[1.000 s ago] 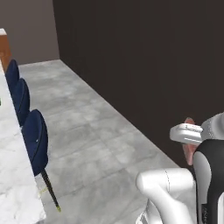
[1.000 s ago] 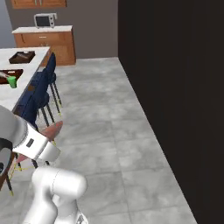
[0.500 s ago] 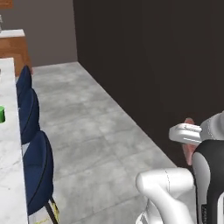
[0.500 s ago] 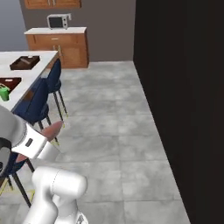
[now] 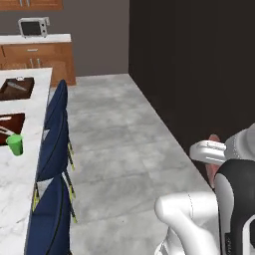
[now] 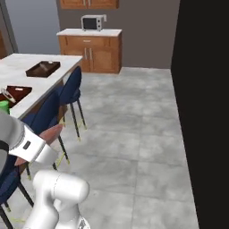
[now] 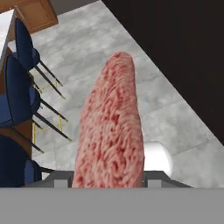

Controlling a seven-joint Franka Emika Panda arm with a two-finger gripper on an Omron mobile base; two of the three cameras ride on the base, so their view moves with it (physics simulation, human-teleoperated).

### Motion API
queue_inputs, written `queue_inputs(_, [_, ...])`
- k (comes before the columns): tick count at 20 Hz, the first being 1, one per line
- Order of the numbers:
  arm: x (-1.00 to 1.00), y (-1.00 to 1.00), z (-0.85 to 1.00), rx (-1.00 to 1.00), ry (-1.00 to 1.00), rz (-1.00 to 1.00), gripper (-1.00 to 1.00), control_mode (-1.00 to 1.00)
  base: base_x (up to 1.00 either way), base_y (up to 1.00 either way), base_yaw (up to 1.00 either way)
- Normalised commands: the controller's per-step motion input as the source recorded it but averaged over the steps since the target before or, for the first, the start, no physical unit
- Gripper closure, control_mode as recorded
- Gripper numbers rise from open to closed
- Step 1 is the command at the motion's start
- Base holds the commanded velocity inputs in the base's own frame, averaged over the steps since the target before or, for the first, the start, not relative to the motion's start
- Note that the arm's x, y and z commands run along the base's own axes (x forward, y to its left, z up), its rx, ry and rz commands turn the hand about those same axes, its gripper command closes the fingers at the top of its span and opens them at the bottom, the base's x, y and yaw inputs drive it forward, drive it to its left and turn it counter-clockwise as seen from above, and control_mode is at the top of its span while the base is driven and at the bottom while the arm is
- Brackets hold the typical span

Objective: Gather the lime and eggplant from the fridge and place them on a tray on the dining counter. Then gather the steak and fish from the fridge and place them on the other tray.

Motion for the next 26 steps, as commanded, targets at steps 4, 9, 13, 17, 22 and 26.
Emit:
queue_inputs(4, [0.00, 0.00, 0.00, 0.00, 0.00, 0.00, 1.00, 1.00, 0.84, -0.56, 0.38])
queue_inputs(9, [0.00, 0.00, 0.00, 0.00, 0.00, 0.00, 1.00, 1.00, 0.90, -0.51, 0.38])
queue_inputs(13, [0.00, 0.00, 0.00, 0.00, 0.00, 0.00, 1.00, 1.00, 0.92, -0.51, 0.36])
queue_inputs(17, [0.00, 0.00, 0.00, 0.00, 0.00, 0.00, 1.00, 1.00, 0.91, -0.50, 0.36])
queue_inputs(22, [0.00, 0.00, 0.00, 0.00, 0.00, 0.00, 1.00, 1.00, 0.89, -0.52, 0.36])
queue_inputs(26, [0.00, 0.00, 0.00, 0.00, 0.00, 0.00, 1.00, 1.00, 0.87, -0.54, 0.35])
